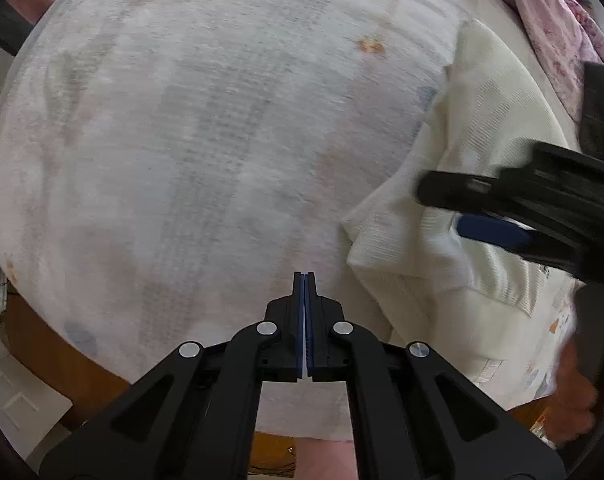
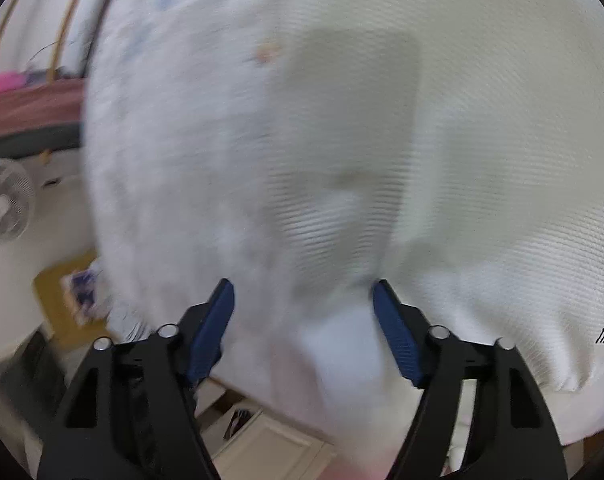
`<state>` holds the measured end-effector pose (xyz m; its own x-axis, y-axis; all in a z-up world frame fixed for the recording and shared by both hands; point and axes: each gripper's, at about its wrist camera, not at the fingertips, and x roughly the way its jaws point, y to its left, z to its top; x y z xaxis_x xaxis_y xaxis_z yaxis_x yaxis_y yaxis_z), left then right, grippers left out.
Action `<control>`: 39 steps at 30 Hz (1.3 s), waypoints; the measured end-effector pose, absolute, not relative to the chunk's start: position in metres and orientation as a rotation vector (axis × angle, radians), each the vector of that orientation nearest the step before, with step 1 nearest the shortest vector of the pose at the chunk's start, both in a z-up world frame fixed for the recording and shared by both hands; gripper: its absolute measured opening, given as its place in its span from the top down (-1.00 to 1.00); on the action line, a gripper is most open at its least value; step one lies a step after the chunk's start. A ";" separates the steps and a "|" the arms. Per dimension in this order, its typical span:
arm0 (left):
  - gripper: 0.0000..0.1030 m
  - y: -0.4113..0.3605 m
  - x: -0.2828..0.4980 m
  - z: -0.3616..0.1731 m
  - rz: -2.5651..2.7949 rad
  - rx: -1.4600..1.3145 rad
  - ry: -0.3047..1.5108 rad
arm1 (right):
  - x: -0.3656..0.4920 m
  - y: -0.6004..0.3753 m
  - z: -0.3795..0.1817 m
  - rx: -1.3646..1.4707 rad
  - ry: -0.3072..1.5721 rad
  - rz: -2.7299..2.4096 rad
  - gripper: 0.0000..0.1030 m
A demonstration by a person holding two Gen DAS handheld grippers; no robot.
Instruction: Fold large clothes
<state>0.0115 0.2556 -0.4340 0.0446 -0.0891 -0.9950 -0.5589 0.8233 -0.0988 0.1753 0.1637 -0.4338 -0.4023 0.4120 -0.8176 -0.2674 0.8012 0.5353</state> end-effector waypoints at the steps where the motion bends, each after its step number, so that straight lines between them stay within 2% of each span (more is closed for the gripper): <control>1: 0.96 0.257 0.012 -0.433 0.392 -0.532 1.506 | 0.175 0.158 -0.425 0.147 1.849 0.768 -0.48; 3: 0.96 0.258 0.015 -0.428 0.398 -0.508 1.509 | 0.177 0.145 -0.411 0.153 1.828 0.759 -0.55; 11: 0.80 0.210 0.052 -0.411 0.214 -0.485 1.481 | 0.184 0.064 -0.362 -0.102 1.583 0.545 -0.51; 12: 0.79 0.199 0.059 -0.415 0.164 -0.483 1.478 | 0.183 0.058 -0.363 -0.149 1.553 0.522 -0.34; 13: 0.79 0.192 0.064 -0.419 0.133 -0.476 1.477 | 0.182 0.051 -0.365 -0.181 1.538 0.505 0.01; 14: 0.79 0.181 0.070 -0.430 0.095 -0.460 1.488 | 0.181 0.040 -0.375 -0.170 1.554 0.488 0.20; 15: 0.79 0.172 0.075 -0.445 0.072 -0.432 1.521 | 0.182 0.031 -0.386 -0.120 1.584 0.487 0.48; 16: 0.80 0.167 0.079 -0.463 0.074 -0.398 1.550 | 0.182 0.025 -0.398 -0.067 1.607 0.484 0.57; 17: 0.80 0.165 0.082 -0.482 0.097 -0.361 1.566 | 0.182 0.015 -0.421 0.001 1.634 0.451 0.58; 19: 0.80 0.170 0.083 -0.505 0.099 -0.407 1.558 | 0.180 0.011 -0.452 0.018 1.658 0.407 0.71; 21: 0.82 0.177 0.081 -0.509 0.089 -0.460 1.559 | 0.173 0.013 -0.480 0.003 1.695 0.394 0.71; 25: 0.83 0.169 0.066 -0.490 0.061 -0.367 1.608 | 0.153 0.008 -0.464 0.006 1.787 0.377 0.72; 30: 0.83 0.170 0.081 -0.514 0.042 -0.358 1.649 | 0.136 0.005 -0.496 0.027 1.791 0.311 0.71; 33: 0.82 0.173 0.091 -0.481 0.073 -0.330 1.674 | 0.152 0.001 -0.474 0.072 1.835 0.316 0.71; 36: 0.82 0.182 0.118 -0.437 0.063 -0.326 1.565 | 0.187 -0.005 -0.436 0.103 1.728 0.336 0.65; 39: 0.82 0.193 0.167 -0.423 0.096 -0.320 1.499 | 0.242 -0.004 -0.417 0.132 1.642 0.337 0.65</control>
<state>0.1665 0.1933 -0.4232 0.0767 -0.1341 -0.9880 -0.2589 0.9543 -0.1496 0.2416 -0.0042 -0.4169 -0.1032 0.2848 -0.9530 -0.1141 0.9484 0.2958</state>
